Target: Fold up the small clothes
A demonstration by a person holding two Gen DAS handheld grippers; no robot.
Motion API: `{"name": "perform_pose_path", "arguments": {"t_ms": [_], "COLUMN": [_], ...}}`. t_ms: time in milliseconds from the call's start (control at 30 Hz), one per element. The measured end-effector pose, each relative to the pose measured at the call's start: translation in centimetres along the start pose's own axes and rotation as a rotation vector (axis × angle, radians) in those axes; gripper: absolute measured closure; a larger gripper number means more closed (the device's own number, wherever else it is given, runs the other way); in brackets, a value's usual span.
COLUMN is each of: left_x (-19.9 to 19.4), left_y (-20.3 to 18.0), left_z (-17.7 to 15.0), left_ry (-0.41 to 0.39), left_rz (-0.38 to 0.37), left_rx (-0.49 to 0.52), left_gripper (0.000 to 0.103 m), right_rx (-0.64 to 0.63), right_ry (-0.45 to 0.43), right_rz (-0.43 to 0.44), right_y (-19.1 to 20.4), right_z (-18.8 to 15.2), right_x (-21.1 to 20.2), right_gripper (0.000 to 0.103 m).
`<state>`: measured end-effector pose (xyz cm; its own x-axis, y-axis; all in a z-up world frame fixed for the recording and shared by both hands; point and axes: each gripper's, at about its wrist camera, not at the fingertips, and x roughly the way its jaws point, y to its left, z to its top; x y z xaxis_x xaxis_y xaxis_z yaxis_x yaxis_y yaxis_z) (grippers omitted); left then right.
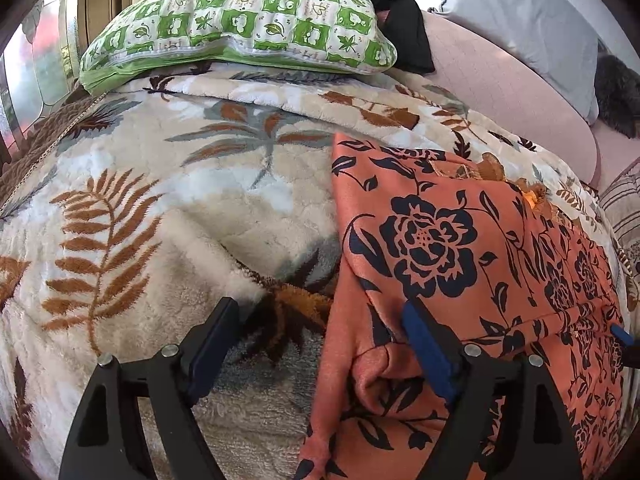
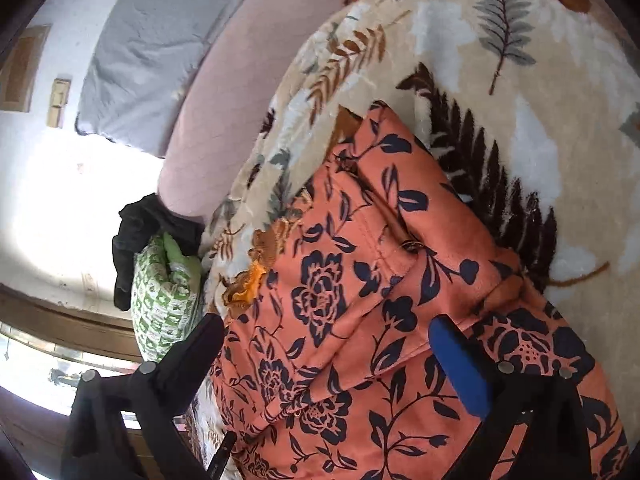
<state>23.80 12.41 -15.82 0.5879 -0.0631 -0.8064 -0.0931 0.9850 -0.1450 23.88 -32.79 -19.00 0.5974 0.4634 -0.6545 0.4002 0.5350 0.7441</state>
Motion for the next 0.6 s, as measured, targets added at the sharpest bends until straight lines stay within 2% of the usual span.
{"name": "perform_pose_path", "arguments": {"t_ms": [133,167,233,300,333,367,600], "left_x": [0.2,0.2,0.2,0.2,0.2,0.2,0.0], "left_y": [-0.4,-0.5,-0.6,-0.6,-0.6,-0.6,-0.5], "left_z": [-0.1,-0.1,-0.1,-0.2,-0.2,-0.2,-0.2], "left_ry": [-0.004,-0.005,-0.007,-0.008,-0.008,-0.008,-0.008], "left_rz": [0.014,0.021,0.027,0.028,0.028,0.028,0.036], "left_rx": [0.011,0.015,0.022,0.022,0.022,0.022,0.026], "left_gripper": [0.017,0.017,0.017,0.017,0.017,0.017,0.017], "right_rx": [-0.004,-0.006,-0.029,-0.035,-0.041,-0.065,-0.304], "right_ry": [-0.027,-0.023,0.006,0.024,0.026,0.027,-0.103], "right_rz": [-0.008,-0.017,-0.057,-0.134,-0.144,-0.149,-0.15], "right_y": [0.7,0.9,1.0,0.8,0.7,1.0,6.0], "right_z": [1.0,1.3,1.9,2.2,2.4,2.4,-0.4], "right_x": [1.1,1.6,3.3,4.4,4.5,4.3,-1.3], "right_gripper": [0.013,0.026,0.043,0.069,0.085,0.097,0.098]}}
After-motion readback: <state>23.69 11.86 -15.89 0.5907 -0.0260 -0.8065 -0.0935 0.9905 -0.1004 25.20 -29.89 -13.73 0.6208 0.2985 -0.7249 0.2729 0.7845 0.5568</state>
